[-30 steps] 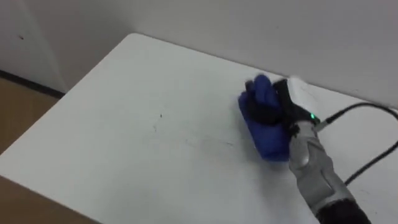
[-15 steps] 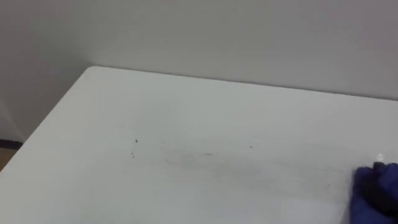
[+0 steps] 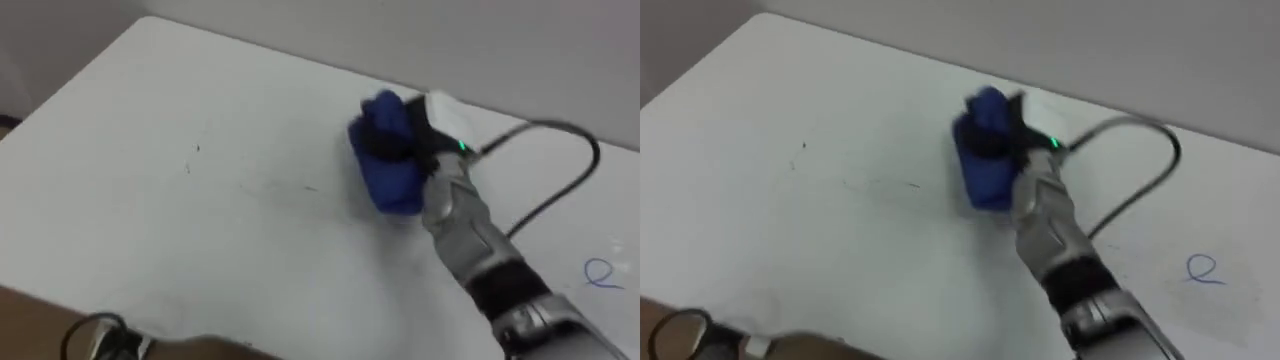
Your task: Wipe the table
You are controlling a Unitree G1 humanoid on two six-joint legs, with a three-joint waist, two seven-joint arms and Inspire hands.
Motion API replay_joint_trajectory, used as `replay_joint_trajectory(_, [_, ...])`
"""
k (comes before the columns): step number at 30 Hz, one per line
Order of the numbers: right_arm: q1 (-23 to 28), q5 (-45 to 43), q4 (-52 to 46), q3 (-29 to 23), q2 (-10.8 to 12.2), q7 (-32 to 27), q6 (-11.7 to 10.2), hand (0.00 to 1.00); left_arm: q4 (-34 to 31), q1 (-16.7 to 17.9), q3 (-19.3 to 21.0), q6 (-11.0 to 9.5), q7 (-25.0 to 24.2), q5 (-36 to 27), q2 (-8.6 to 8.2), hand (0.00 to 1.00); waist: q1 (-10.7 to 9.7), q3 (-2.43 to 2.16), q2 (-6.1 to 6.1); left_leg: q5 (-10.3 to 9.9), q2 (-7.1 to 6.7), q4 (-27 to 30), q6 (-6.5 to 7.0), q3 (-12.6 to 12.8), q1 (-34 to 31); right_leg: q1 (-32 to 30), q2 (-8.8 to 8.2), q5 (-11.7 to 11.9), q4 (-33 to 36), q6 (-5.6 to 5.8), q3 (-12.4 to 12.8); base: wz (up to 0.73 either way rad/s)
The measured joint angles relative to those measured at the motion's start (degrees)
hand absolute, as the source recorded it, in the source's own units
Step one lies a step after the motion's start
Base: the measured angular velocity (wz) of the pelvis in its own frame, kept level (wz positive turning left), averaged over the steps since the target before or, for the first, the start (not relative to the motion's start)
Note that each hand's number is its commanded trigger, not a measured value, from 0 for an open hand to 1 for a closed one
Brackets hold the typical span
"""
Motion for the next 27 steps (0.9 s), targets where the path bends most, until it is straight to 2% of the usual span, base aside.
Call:
replay_joint_trajectory(1, [4.3,-0.9,0.6,-1.3,-1.6,0.1,-0.1,1.00,-0.7,2.4,0.0,0.8,-0.4,0.1,-0.15,0.00,-1.3,-0.09,-0.18,1.9,0.53,-0.3,0.29,2.7,-0.2,0.7,0.21,-2.0,0.5,-0.51,-1.7,0.74])
replay_joint_trajectory(2, [10.5,-1.4,1.7,-3.3,-3.7,0.1,-0.6,1.00,-0.7,4.9,0.0,0.8,-0.7,0.1,-0.51,0.00,-2.0,-0.23,0.19,3.0,0.78,-0.1,1.30,4.9,0.0,1.4,0.18,-2.9,1.0,-0.84,-2.6,0.55])
replay_joint_trajectory(3, [18.1,1.1,1.3,-8.6,-5.2,-1.6,-3.8,1.00,-0.7,7.8,0.4,0.8,-1.0,0.3,-0.58,0.00,-3.0,-0.74,0.34,3.3,0.73,0.0,1.67,6.8,0.7,2.0,0.14,-3.3,1.0,-0.95,-2.7,0.13])
replay_joint_trajectory(4, [22.1,0.8,-1.1,-11.1,-5.4,-2.8,-5.1,1.00,-0.7,9.8,1.5,0.8,-1.0,0.5,-0.60,0.00,-4.1,-0.93,0.74,3.2,0.65,0.1,1.80,7.9,1.2,2.3,0.15,-3.3,0.6,-0.96,-2.3,-0.19])
replay_joint_trajectory(5, [26.8,1.1,-1.9,-15.1,-6.5,-4.6,-7.7,1.00,-0.7,13.6,3.9,0.8,-1.0,1.0,-0.58,0.00,-6.9,-1.34,1.42,2.5,0.06,0.4,2.99,8.8,2.3,3.3,0.06,-3.3,-0.3,-0.96,-1.6,-0.28])
replay_joint_trajectory(6, [29.8,1.7,-1.3,-19.4,-7.3,-5.9,-9.3,1.00,-0.7,16.3,6.4,0.8,-1.0,2.0,-0.58,0.00,-9.1,-1.25,1.86,1.1,-1.03,0.4,4.96,8.7,3.4,4.1,-0.23,-3.3,-0.5,-0.90,-0.8,-0.31])
replay_joint_trajectory(7, [30.9,2.3,-0.6,-21.3,-8.0,-6.7,-9.7,1.00,-0.7,17.1,7.6,0.8,-1.0,2.7,-0.57,0.00,-9.7,-1.57,1.74,0.7,-1.71,0.2,5.59,8.5,3.9,4.3,-0.60,-3.4,-0.7,-0.78,-0.2,-0.33])
replay_joint_trajectory(8, [32.7,3.7,0.9,-24.3,-9.2,-7.8,-10.4,1.00,-0.7,17.8,9.5,0.5,-1.0,3.2,-0.52,0.00,-10.5,-1.83,1.67,0.3,-3.41,-0.6,5.62,8.3,5.3,4.6,-1.34,-3.4,-1.1,-0.39,0.8,-0.39])
replay_joint_trajectory(9, [34.4,5.3,1.9,-27.0,-10.9,-8.8,-11.0,1.00,-0.7,17.9,10.6,0.1,-1.0,3.2,-0.37,0.00,-11.1,-1.80,1.63,0.1,-4.54,-2.4,5.39,8.4,7.0,4.7,-1.88,-3.2,-1.4,0.09,1.8,-0.43])
replay_joint_trajectory(10, [34.8,6.0,3.0,-28.3,-11.6,-9.6,-11.7,1.00,-0.7,17.9,11.0,-0.4,-0.9,3.2,-0.32,0.00,-11.2,-1.80,1.74,-0.2,-4.74,-3.3,5.01,8.4,8.0,4.7,-1.95,-3.1,-1.6,0.41,2.5,-0.48])
replay_joint_trajectory(11, [35.0,7.2,5.6,-31.1,-12.2,-11.1,-12.7,1.00,-0.7,18.0,11.7,-1.1,-0.8,3.3,-0.06,0.00,-11.7,-1.87,1.79,-0.8,-4.99,-4.4,3.88,8.5,9.1,4.8,-1.97,-2.7,-2.3,0.96,3.7,-0.38])
replay_joint_trajectory(12, [35.1,7.6,6.9,-32.3,-12.2,-11.7,-13.1,1.00,-0.7,17.9,12.3,-1.4,-0.8,3.8,0.05,0.00,-12.2,-2.00,1.95,-1.1,-5.10,-4.5,3.29,8.7,9.3,4.8,-2.04,-2.5,-2.5,1.23,4.0,-0.37])
replay_joint_trajectory(13, [35.3,8.9,9.5,-34.4,-12.3,-12.8,-13.7,1.00,-0.7,18.1,13.8,-2.0,-0.7,4.7,0.30,0.00,-13.1,-2.19,1.54,-1.7,-5.71,-5.2,2.75,8.7,10.0,4.9,-2.43,-2.0,-3.0,1.80,4.7,-0.19])
replay_joint_trajectory(15, [37.0,13.6,12.2,-34.8,-13.3,-12.9,-14.0,1.00,-0.9,17.3,13.9,-2.7,0.5,5.7,1.89,0.00,-15.2,-2.56,-0.36,-2.1,-6.73,-5.4,3.50,8.4,9.7,4.6,-3.27,-0.7,-3.0,2.27,5.3,-0.10])
replay_joint_trajectory(16, [37.6,14.4,12.5,-34.7,-13.3,-12.9,-14.0,1.00,-0.8,16.8,13.9,-2.7,0.6,6.2,2.15,0.00,-15.6,-2.60,-0.62,-2.1,-6.79,-5.3,3.57,8.3,9.6,4.5,-3.33,-0.4,-2.8,2.27,5.3,0.04])
replay_joint_trajectory(18, [38.2,15.0,14.2,-36.3,-13.4,-12.9,-14.2,1.00,-1.1,14.5,13.8,-3.1,1.5,6.8,2.03,0.00,-17.1,-2.58,-0.72,-2.3,-6.79,-5.0,3.85,7.9,9.4,4.6,-3.31,1.0,-2.7,2.08,3.6,0.03])
replay_joint_trajectory(21, [37.4,14.7,13.9,-36.0,-13.1,-12.9,-13.7,1.00,-1.9,11.5,12.2,-3.2,3.0,5.8,2.00,0.00,-16.8,-2.54,-0.55,-2.3,-6.79,-5.3,3.92,8.0,9.4,4.9,-3.30,1.4,-3.2,2.04,1.5,-0.13])
replay_joint_trajectory(22, [36.4,14.6,13.5,-35.0,-12.6,-12.9,-12.5,1.00,-1.6,10.7,10.2,-3.8,3.8,3.9,2.07,0.00,-16.5,-2.58,-0.44,-2.2,-6.91,-6.0,3.76,7.9,10.1,5.1,-3.27,1.4,-3.2,1.97,1.5,-0.22])
replay_joint_trajectory(24, [34.3,14.4,11.2,-32.9,-12.2,-12.2,-8.8,1.00,-1.2,10.2,8.0,-3.7,4.3,2.1,1.48,0.00,-15.0,-2.46,0.12,-2.0,-6.98,-6.2,4.00,7.2,10.4,4.5,-2.70,1.8,-3.0,1.40,3.0,-0.42])
replay_joint_trajectory(25, [32.5,14.1,8.6,-30.4,-11.6,-11.1,-6.1,1.00,0.1,9.0,7.4,-3.4,4.4,1.7,0.40,0.00,-13.6,-2.27,0.57,-1.8,-6.97,-6.4,4.13,6.8,10.4,3.5,-2.32,2.4,-2.8,0.93,3.9,-0.60])
replay_joint_trajectory(27, [26.7,8.3,1.3,-23.1,-7.8,-5.4,-1.5,1.00,1.1,7.6,7.0,-2.9,4.5,1.7,-2.18,0.00,-11.7,-1.78,1.51,-1.8,-7.00,-6.8,3.86,5.8,10.1,0.9,-1.35,3.2,-1.7,-0.05,6.1,-0.63])
